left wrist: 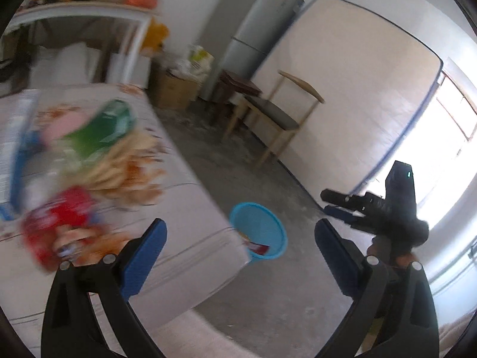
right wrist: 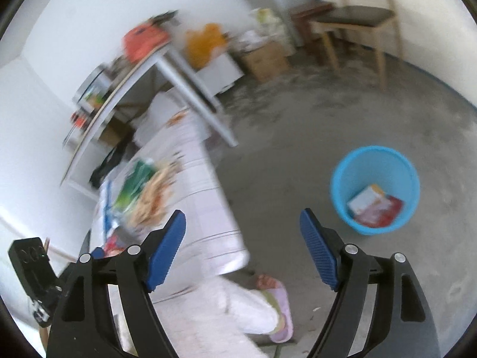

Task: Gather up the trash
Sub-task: 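Move both tools back over the table toward the remaining trash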

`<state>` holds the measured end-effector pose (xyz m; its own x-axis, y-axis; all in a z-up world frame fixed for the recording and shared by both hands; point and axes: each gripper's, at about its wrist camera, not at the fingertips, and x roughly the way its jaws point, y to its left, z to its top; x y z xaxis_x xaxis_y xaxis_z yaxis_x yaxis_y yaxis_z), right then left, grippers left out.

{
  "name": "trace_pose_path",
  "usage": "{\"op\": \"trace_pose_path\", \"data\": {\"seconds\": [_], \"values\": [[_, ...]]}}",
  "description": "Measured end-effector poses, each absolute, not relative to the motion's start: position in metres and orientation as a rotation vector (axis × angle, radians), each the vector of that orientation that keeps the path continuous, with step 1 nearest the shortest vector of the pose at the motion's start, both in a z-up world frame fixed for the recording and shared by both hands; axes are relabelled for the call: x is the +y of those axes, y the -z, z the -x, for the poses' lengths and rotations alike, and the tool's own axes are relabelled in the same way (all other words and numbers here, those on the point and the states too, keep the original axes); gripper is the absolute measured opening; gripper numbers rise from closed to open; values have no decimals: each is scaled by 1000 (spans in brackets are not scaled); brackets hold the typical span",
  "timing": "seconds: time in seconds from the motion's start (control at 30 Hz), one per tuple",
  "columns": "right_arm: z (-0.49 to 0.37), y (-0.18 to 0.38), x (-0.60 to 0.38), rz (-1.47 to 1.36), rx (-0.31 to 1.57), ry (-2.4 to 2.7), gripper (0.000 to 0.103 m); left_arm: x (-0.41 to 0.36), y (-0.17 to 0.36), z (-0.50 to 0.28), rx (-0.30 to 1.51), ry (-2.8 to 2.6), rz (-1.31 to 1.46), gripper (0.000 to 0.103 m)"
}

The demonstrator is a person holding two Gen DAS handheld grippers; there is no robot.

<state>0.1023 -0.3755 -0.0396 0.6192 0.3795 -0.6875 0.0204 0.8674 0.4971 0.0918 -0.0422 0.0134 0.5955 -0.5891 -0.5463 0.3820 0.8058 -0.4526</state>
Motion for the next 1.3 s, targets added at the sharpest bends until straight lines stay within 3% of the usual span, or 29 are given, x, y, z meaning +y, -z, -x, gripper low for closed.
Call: {"op": "trace_pose_path", "data": {"seconds": [0.47, 1.3], "values": [[-130, -4, -224, -290, 940, -487, 76, 109, 18, -18, 606, 284, 383, 97], [-188, -2, -25, -146, 1102, -733, 76, 178, 40, -5, 611, 100, 316, 97]]}}
